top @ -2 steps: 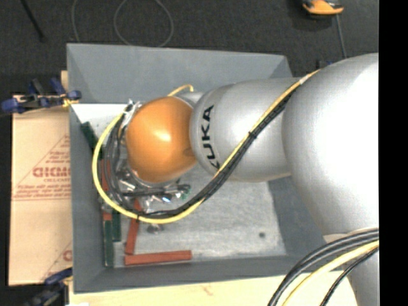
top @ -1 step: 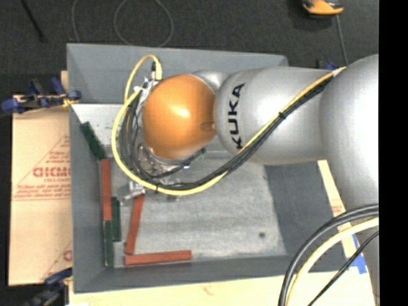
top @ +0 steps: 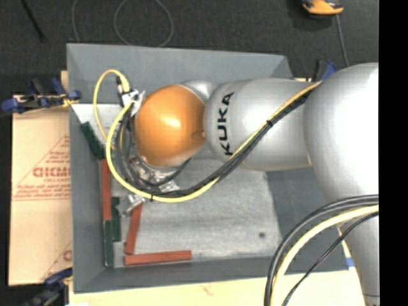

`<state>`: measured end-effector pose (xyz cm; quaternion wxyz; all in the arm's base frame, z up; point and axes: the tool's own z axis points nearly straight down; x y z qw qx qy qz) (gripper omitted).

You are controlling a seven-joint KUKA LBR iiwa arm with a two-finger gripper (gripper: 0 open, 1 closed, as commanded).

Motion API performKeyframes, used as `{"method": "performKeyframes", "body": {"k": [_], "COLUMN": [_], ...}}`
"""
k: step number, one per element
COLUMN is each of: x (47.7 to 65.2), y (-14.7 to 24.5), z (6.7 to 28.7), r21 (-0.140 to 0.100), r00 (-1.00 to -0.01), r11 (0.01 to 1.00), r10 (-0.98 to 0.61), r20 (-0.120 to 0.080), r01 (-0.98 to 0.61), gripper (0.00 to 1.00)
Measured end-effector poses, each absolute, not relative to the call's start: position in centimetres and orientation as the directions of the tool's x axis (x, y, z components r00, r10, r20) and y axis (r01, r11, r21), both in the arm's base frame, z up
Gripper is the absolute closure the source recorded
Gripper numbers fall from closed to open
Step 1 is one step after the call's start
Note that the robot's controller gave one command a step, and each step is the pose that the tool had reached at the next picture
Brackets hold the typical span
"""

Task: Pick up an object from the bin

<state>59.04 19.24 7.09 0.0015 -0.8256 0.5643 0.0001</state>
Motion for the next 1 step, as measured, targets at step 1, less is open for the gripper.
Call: {"method": "performKeyframes", "body": {"k": [1], "x": [57.50], "y": [20.74], "z": [7.06], "r21": [0.001], "r00": [0.664], "r11": [-0.664], "r10": [-0.748], "r20": [-0.001], "r01": [-0.748], "gripper": [0.00]}}
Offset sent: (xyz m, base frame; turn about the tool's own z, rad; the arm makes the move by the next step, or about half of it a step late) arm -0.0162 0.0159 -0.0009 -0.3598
